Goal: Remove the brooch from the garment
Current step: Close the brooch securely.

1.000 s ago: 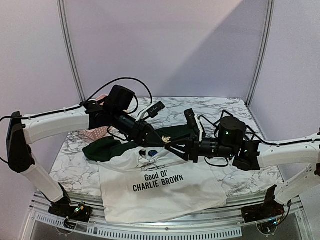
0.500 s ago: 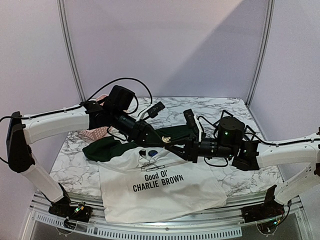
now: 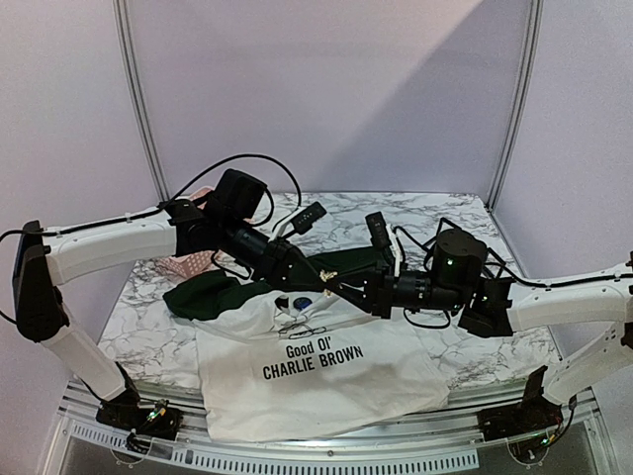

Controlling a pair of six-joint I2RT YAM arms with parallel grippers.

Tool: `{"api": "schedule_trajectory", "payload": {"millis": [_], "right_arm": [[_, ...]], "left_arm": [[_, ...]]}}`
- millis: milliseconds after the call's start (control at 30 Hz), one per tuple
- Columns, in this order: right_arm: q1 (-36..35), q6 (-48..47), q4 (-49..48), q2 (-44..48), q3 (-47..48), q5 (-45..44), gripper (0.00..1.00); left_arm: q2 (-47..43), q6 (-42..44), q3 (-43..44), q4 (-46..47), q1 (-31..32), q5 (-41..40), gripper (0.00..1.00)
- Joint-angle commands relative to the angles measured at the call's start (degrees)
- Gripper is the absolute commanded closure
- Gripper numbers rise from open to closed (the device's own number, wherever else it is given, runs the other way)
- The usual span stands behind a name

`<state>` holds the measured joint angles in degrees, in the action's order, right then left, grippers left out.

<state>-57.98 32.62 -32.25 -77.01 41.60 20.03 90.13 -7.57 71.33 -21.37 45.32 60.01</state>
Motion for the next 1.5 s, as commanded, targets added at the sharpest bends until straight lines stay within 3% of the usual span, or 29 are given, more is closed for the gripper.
{"api": "schedule_trajectory", "payload": {"millis": [0, 1067, 1467], "right_arm": [[0.5, 0.8, -1.0, -1.2, 0.1, -0.4, 0.84], [1.5, 4.4, -1.1, -1.1, -1.8, -4.8, 0.98], [1.6, 4.9, -3.0, 2.5, -5.2, -7.3, 0.95]], "left_arm": [[-0.8, 1.1, 1.4, -0.9, 0.7, -0.1, 1.0], [-2.6, 2.1, 1.2, -0.8, 0.7, 0.3, 1.0], [-2.5, 0.7, 1.1, -0.4, 0.0, -5.1, 1.0]]}}
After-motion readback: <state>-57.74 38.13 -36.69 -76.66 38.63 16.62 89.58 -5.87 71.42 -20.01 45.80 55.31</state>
